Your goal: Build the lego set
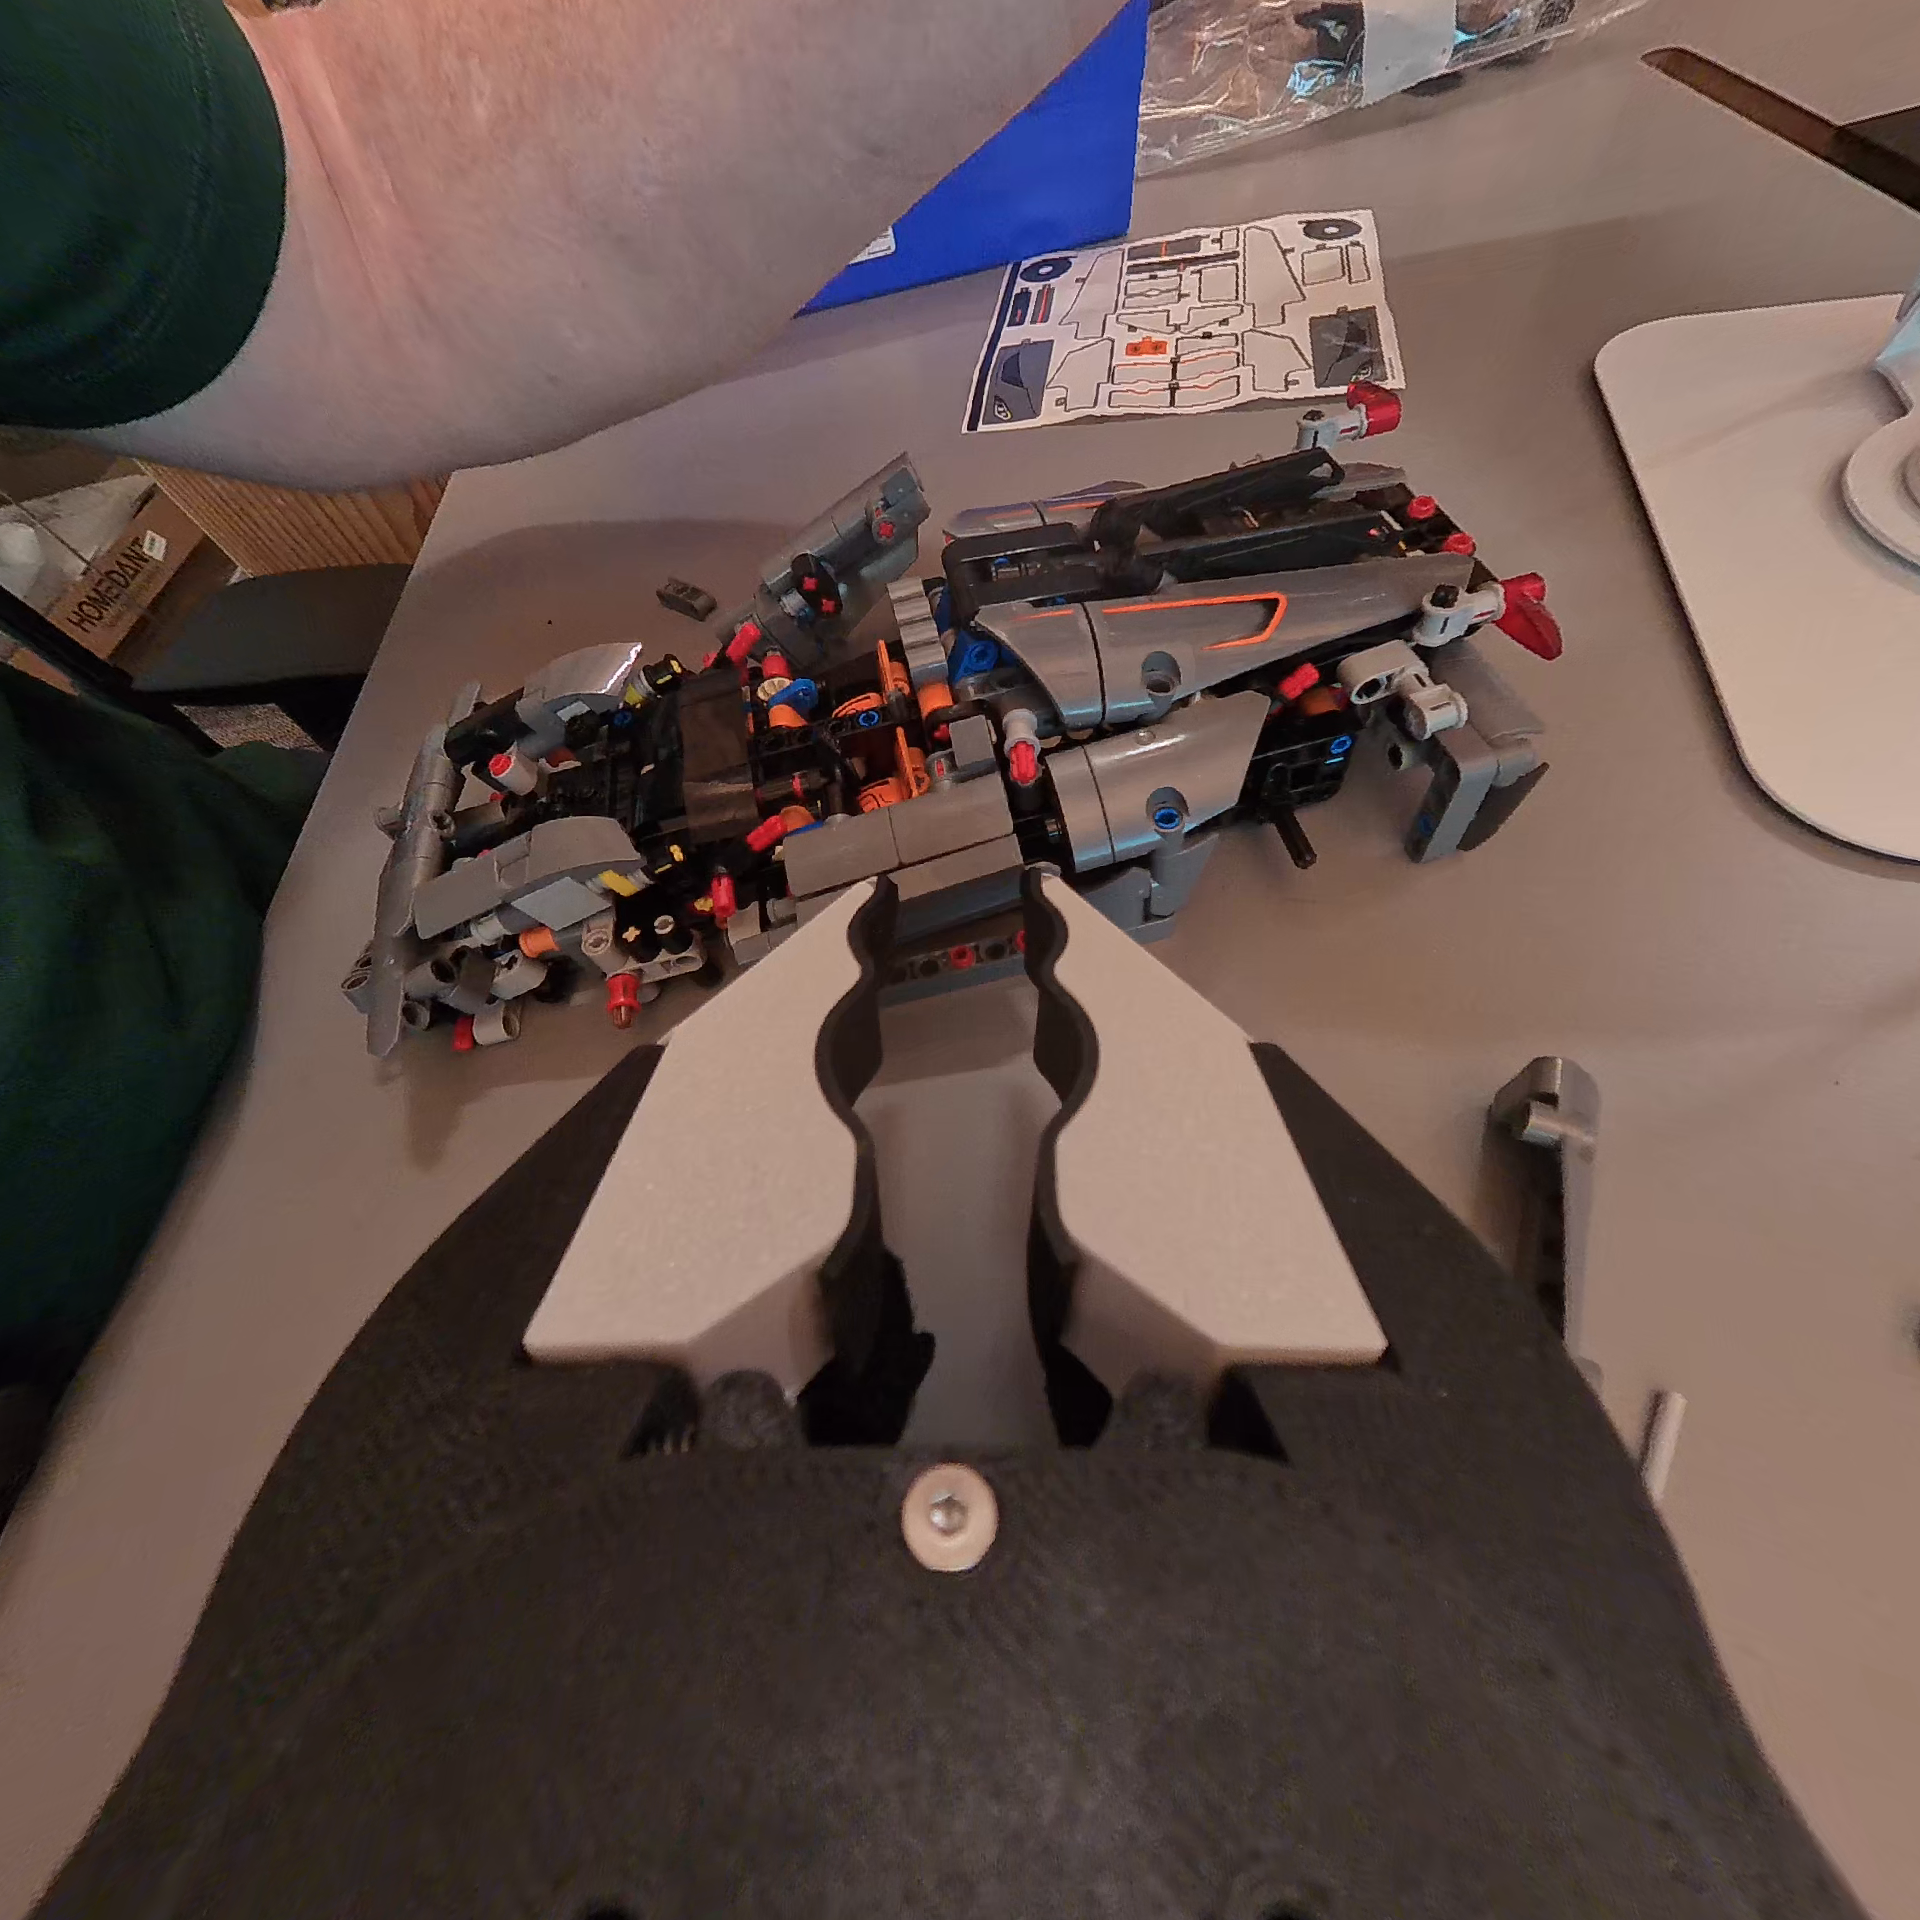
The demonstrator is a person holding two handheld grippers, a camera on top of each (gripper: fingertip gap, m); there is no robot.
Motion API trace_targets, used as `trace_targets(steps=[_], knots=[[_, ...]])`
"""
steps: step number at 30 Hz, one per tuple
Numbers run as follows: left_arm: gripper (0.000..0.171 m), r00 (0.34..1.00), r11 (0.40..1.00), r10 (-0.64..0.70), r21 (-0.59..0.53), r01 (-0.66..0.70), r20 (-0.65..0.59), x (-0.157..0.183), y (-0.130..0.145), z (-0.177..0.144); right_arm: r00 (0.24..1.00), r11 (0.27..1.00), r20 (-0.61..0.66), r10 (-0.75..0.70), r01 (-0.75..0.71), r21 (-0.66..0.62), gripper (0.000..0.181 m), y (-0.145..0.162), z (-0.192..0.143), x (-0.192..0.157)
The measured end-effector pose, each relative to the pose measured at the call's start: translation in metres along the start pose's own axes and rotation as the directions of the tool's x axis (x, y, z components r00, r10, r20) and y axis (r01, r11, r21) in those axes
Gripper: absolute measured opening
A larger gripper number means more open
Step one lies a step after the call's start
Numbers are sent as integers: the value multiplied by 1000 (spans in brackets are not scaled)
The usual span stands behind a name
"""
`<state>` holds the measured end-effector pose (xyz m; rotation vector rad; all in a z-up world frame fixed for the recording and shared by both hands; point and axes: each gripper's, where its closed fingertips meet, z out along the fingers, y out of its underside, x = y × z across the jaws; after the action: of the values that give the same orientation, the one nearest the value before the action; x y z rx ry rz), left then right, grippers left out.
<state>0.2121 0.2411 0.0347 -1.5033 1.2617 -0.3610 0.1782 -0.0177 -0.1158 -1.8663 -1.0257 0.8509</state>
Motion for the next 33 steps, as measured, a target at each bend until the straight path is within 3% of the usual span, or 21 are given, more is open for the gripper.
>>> trace_targets(steps=[15,20,27,33], knots=[[0,1000,999,-2,-33,1,-14,1,2,1,1000,1000,-4,11,-11,28,21,-3,-3,2],[0,1000,999,-9,-36,8,-20,1,2,1,998,998,59,-2,-1,61,19,-9,-2,-11],[0,1000,999,-9,-34,9,-22,1,2,1,978,990,163,-132,122,65,20,-13,6,-46],[0,1000,999,-13,-34,12,-26,1,2,1,966,980,163,-199,199,16,29,-4,18,-55]])
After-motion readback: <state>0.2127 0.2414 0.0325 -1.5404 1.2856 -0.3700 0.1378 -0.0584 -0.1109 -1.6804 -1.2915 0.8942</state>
